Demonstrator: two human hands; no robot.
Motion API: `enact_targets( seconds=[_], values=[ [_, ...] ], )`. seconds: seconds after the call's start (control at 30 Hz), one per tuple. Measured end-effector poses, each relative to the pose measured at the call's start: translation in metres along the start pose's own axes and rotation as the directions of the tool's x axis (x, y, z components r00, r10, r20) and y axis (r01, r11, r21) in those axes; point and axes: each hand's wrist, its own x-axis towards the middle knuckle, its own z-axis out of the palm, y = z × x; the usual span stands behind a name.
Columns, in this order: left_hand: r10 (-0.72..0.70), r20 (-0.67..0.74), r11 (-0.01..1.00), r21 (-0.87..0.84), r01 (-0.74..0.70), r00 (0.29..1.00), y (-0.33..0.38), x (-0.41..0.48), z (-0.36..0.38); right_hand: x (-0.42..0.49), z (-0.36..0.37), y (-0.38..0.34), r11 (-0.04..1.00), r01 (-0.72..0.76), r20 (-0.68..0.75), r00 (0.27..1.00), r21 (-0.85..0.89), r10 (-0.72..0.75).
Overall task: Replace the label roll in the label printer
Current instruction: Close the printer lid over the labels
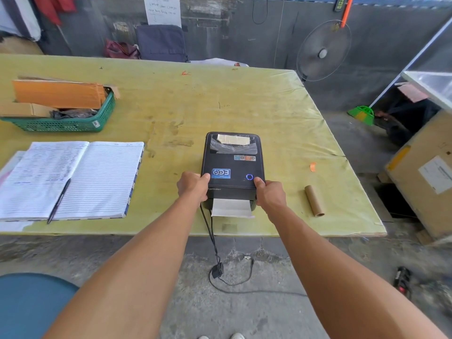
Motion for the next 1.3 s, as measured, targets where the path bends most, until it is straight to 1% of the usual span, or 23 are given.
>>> enact_targets(
  seconds=[0.5,1.3],
  values=[
    [-0.004,0.042,1.000,0.015,0.004,0.999,0.002,-0.004,-0.003,-0.004,0.000,-0.003,1.000,0.004,0.005,1.000,-0.009,-0.003],
    [-0.003,0.050,1.000,0.000,0.003,0.999,0.005,-0.011,-0.005,-0.003,0.001,-0.001,1.000,0.007,0.012,1.000,-0.003,-0.006]
  ],
)
